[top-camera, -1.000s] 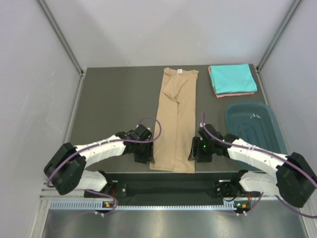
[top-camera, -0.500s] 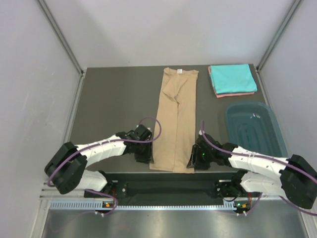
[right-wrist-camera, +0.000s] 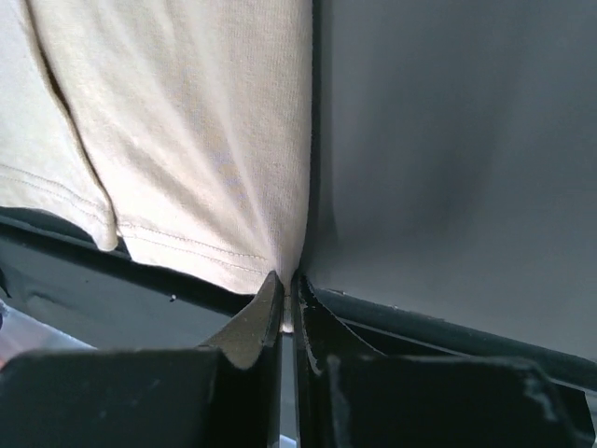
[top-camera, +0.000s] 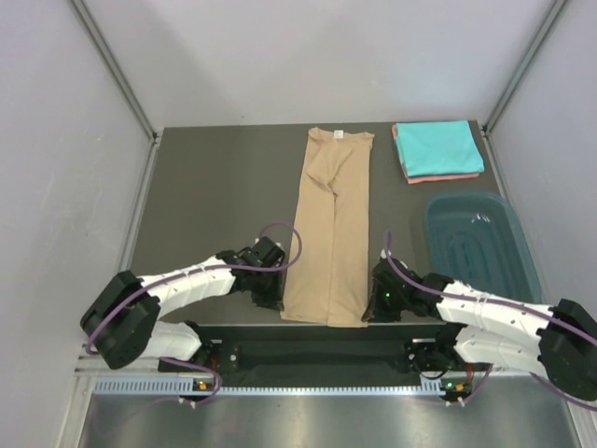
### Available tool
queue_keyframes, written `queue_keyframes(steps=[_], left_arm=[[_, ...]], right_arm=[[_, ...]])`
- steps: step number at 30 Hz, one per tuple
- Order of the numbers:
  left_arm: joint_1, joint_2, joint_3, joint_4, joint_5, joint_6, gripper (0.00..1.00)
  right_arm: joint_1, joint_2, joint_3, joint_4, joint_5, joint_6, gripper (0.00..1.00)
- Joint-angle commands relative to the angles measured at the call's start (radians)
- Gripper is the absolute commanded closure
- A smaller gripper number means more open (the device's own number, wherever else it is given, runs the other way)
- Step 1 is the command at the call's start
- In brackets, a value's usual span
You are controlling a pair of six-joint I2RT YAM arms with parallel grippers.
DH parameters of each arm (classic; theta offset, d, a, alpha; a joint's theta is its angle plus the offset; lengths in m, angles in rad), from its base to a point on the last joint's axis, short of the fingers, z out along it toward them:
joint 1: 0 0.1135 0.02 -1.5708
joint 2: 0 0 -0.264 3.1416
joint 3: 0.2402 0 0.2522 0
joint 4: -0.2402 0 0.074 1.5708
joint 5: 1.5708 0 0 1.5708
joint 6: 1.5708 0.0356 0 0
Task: Fold and stack the t-shirts
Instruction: Fold the tshirt
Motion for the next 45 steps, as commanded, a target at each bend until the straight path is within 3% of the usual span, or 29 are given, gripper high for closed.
queue_keyframes(steps=[1,6,8,15,23,31,36,39,44,45], left_arm=[[-0.01,-0.051,0.035,-0.064,0.0,-0.012,1.0],[-0.026,-0.086,0.043,-0.058,0.048,-0.04,0.61],[-0.024,-0.103,0.029,-0.038,0.043,-0.051,0.51],[-0.026,-0.036,-0.014,0.045,0.075,-0.055,0.45],[-0.035,-0.031,-0.043,0.031,0.062,-0.058,0.63],[-0.038,0.001,-0.011,-0.008,0.069,-0.009,0.64],[-0.038,0.0,-0.026,0.025,0.091,-0.029,0.67],[-0.038,0.004,-0.044,0.062,0.109,-0.045,0.79],[-0.038,-0.011,-0.051,0.074,0.115,-0.063,1.0],[-0.038,-0.014,-0.049,0.073,0.112,-0.064,1.0]], right_arm=[[0.016,-0.042,0.025,-0.073,0.016,-0.023,1.0],[0.016,-0.054,0.03,-0.075,0.001,-0.044,1.0],[0.017,-0.05,0.026,-0.069,-0.002,-0.046,0.99],[0.016,-0.053,0.005,-0.039,-0.019,-0.043,0.97],[0.016,-0.083,0.006,-0.052,-0.016,-0.038,0.96],[0.016,-0.082,0.002,-0.046,-0.022,-0.04,0.95],[0.016,-0.082,-0.02,-0.033,-0.03,-0.035,0.86],[0.016,-0.091,-0.033,-0.027,-0.039,-0.026,0.77],[0.019,-0.122,-0.049,-0.023,-0.044,-0.018,0.76],[0.019,-0.125,-0.052,-0.016,-0.044,-0.018,0.77]])
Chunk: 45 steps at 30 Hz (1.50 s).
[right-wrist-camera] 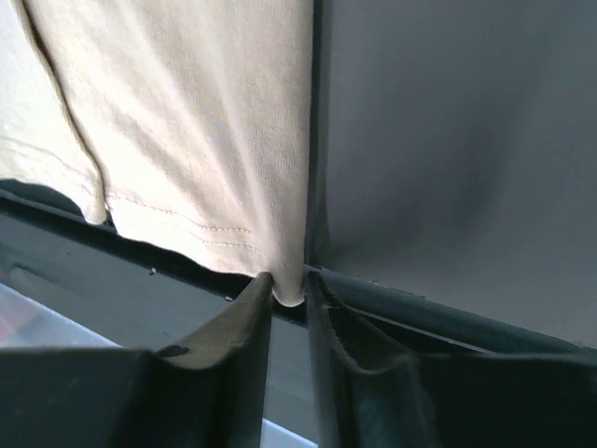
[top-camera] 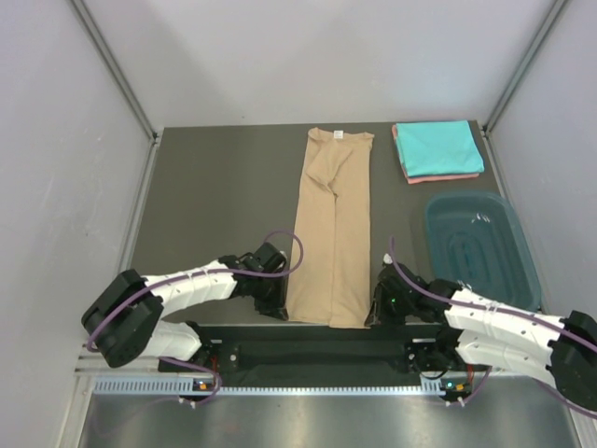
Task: Fold and stack the t-shirts
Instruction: Fold the tshirt
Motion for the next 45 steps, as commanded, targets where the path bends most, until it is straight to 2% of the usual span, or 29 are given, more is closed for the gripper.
queue_keyframes(steps=[1,4,11,29,39,45], left_arm=[[-0.005,-0.018,-0.003,0.032,0.006,-0.013,1.0],[-0.005,-0.029,-0.003,0.025,0.006,-0.019,1.0],[-0.02,-0.081,-0.011,0.024,0.017,-0.07,1.0],[-0.069,-0.078,-0.008,-0.039,-0.033,-0.125,1.0],[-0.066,-0.04,0.081,-0.044,-0.063,-0.118,1.0],[-0.042,0.031,0.167,-0.087,-0.108,-0.073,1.0]], right_arm=[[0.018,-0.023,-0.005,0.026,-0.011,0.01,0.85],[0.021,-0.035,-0.007,0.031,-0.017,0.01,1.0],[0.021,-0.118,-0.021,-0.04,-0.007,0.016,1.0],[0.023,-0.165,0.009,-0.109,0.004,-0.013,1.0],[0.022,-0.063,0.12,-0.109,0.029,-0.076,1.0],[-0.034,0.081,0.228,-0.121,0.046,-0.183,1.0]])
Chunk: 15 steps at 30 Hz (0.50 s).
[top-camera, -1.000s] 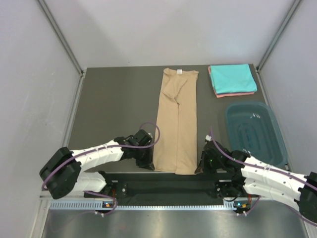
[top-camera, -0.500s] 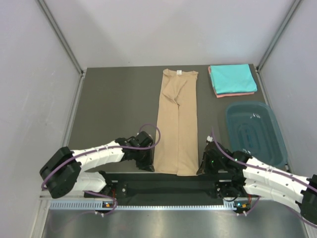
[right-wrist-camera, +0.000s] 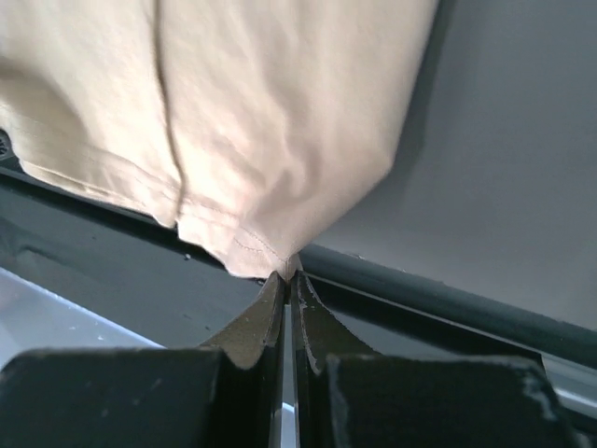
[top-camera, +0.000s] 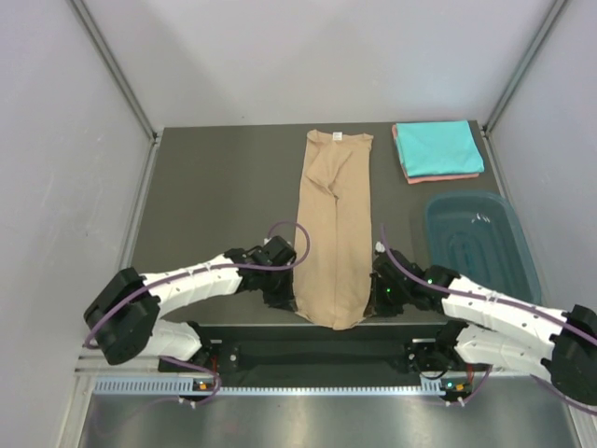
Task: Fold and stack the t-shirts
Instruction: Fold the tshirt
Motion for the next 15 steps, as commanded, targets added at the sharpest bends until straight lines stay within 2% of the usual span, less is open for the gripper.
queue_keyframes(steps=[1,6,9,15], left_arm=[[0.03,0.045,0.078,-0.032,-0.042,0.035,1.0],[0.091,0.128,0.15,-0.029,-0.033,0.083,1.0],[0.126,0.198,0.229,-0.042,-0.031,0.123,1.0],[0.241,0.338,0.424,-0.075,-0.057,0.198,1.0]], right_arm=[[-0.044,0.056,0.088,-0.006,0.021,-0.105,1.0],[-0.169,0.157,0.172,0.008,-0.029,-0.224,1.0],[-0.259,0.236,0.24,0.029,-0.075,-0.315,1.0],[-0.347,0.425,0.414,0.02,-0.102,-0.447,1.0]])
